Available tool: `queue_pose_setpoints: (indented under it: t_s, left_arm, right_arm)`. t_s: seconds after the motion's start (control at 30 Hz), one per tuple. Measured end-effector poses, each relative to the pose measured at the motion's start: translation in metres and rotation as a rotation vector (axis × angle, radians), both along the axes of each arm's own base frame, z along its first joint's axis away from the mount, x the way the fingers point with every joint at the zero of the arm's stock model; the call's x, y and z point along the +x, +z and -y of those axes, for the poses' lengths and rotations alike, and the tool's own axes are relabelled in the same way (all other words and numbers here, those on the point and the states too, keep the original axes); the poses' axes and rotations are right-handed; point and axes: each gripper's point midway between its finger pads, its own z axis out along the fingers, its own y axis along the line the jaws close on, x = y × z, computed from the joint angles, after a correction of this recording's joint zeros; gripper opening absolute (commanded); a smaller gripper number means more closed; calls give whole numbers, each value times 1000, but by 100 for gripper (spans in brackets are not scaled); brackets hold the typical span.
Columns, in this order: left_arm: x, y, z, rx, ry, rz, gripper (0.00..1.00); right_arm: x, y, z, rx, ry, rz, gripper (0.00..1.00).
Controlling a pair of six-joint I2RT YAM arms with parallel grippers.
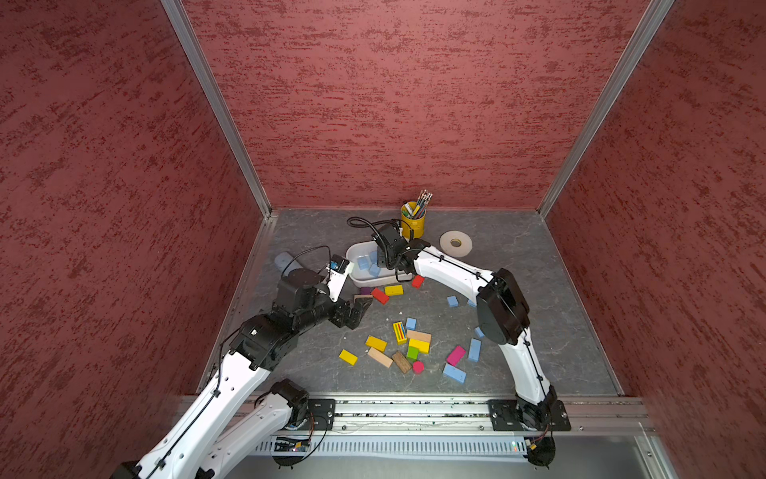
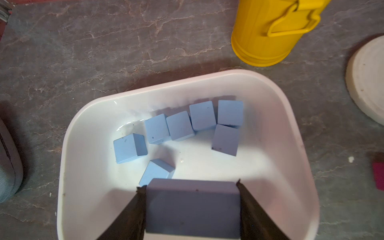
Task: Pick out the blue building blocks
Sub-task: Place the building block in the storage box.
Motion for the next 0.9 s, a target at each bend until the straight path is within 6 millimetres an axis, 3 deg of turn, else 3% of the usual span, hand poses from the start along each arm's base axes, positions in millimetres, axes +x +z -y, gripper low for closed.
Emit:
queue_pose_setpoints:
  t_s: [0.47,0.9]
  left_arm:
    - [0,0,0,0,1,0,100]
    - [-1,1,-1,-2,1,5,100]
  right_arm:
    - [0,-29,-9,-40,51,-58,56]
    - [-4,-54,-7,-78,58,-100,66]
